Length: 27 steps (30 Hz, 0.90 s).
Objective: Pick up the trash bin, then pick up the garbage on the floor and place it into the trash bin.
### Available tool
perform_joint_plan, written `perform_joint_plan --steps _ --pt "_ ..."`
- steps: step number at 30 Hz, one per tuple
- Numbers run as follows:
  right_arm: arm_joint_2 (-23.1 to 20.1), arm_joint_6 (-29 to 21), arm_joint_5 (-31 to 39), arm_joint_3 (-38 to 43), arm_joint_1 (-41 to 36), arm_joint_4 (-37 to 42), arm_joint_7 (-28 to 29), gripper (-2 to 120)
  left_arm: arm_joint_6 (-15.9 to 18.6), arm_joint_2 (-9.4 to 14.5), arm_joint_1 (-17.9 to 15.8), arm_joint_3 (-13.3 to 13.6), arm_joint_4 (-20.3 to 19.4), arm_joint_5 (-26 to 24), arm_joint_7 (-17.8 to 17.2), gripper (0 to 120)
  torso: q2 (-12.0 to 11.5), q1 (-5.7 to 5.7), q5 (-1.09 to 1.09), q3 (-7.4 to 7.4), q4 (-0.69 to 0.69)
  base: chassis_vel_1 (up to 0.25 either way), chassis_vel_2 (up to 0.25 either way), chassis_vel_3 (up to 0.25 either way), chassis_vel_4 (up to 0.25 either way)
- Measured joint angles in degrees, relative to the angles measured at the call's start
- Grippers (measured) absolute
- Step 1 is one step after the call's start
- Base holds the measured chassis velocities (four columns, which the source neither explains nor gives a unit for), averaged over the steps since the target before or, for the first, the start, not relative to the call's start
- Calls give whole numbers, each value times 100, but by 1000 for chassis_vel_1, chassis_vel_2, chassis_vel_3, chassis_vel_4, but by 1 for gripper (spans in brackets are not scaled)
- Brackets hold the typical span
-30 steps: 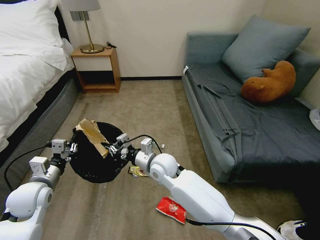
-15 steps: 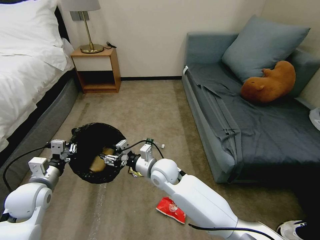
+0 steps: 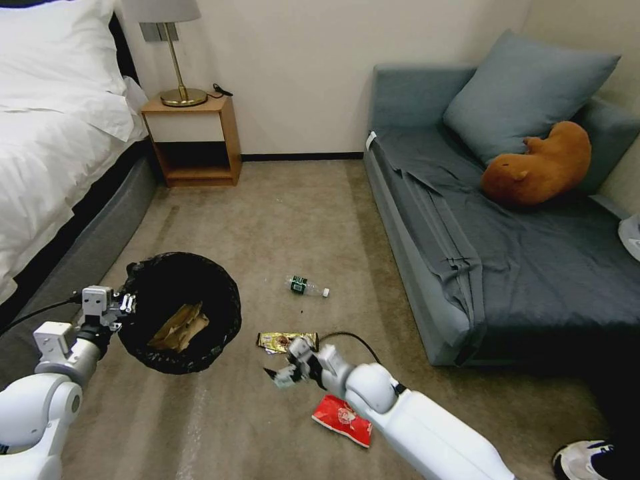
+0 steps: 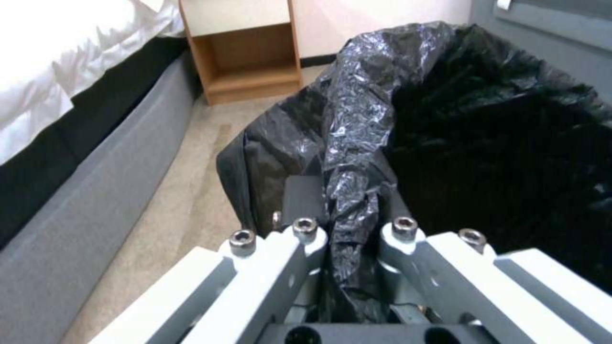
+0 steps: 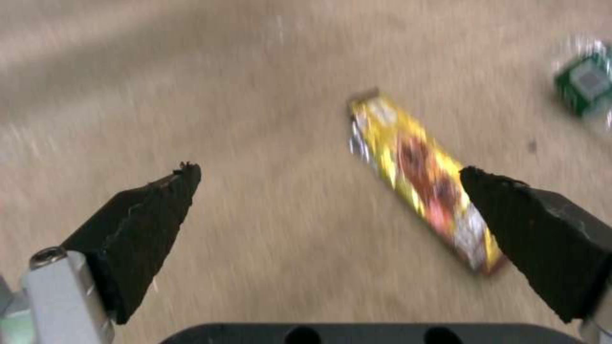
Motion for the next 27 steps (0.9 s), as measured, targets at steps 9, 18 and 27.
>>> perform_joint_plan --steps 9,18,27 --pt "-414 10 -429 234 -385 -73 -176 100 -66 -49 142 -116 -10 14 94 4 0 0 0 0 0 0 0 0 0" --pt "-666 73 -578 578 -633 -78 -265 100 -108 -111 166 -74 -1 96 120 4 0 0 -1 0 0 0 0 0 0" --pt "-731 176 -707 784 -723 -360 -209 100 15 -117 152 28 -230 -120 29 4 0 0 -1 0 -1 0 0 0 0"
